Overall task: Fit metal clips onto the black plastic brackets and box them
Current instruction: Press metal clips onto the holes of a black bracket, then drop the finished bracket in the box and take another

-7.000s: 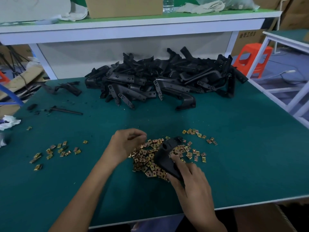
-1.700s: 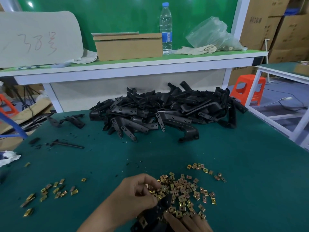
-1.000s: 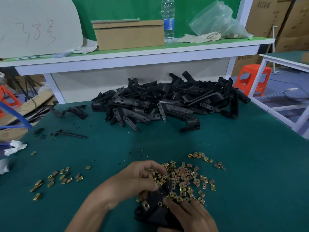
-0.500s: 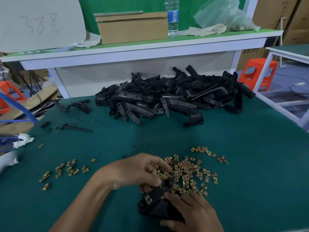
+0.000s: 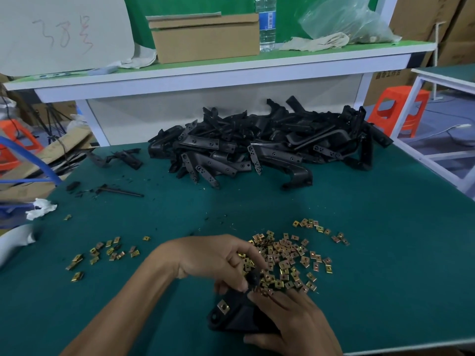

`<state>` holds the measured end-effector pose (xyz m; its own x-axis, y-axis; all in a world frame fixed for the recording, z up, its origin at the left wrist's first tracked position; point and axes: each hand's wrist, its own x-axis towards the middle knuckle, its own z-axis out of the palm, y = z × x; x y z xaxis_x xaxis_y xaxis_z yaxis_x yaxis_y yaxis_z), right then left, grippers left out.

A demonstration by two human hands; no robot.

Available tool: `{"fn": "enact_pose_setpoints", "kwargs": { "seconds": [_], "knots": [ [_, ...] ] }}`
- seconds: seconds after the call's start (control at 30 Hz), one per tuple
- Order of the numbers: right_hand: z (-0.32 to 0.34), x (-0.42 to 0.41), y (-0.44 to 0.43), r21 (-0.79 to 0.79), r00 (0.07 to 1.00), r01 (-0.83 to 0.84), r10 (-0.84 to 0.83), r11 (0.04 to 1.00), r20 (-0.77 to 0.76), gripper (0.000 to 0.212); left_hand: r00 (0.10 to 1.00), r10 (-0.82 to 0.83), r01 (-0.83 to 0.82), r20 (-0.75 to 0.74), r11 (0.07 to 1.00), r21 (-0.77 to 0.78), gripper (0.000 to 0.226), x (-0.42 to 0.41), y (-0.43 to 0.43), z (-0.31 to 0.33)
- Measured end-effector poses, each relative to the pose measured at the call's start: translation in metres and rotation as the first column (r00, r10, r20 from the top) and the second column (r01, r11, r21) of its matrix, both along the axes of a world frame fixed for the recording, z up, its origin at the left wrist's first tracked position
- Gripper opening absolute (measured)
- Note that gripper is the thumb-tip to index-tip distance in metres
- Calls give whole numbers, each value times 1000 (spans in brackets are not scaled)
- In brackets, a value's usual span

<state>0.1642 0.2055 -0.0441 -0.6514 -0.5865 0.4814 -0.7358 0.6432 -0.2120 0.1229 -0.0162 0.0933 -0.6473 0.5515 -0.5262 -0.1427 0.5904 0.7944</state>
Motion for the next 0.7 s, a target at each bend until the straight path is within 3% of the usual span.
{"fn": "enact_pose_setpoints", "kwargs": {
  "seconds": [0.13,0.27,0.43,0.57,0.7],
  "knots": [
    [-3,1,-1,-44,991,135,-136,990,-16,61,965,211,-219,-155,975,-36,29,13,2,-3],
    [-6,1,-3,-101,948,316,-318,943,-2,61,778,376,-458,-503,888,-44,18,37,18,-14],
    [-8,3,-4,-113,931,362,-365,925,-1,55,561,204,-509,-802,849,-140,25,51,36,-30],
    [-13,5,-3,-140,937,350,-347,926,46,62,464,173,-518,-869,848,-108,18,49,37,-38],
    [-14,5,-2,-177,935,354,-347,918,71,53,397,172,-528,-901,846,-71,16,46,37,-40]
  ]
}}
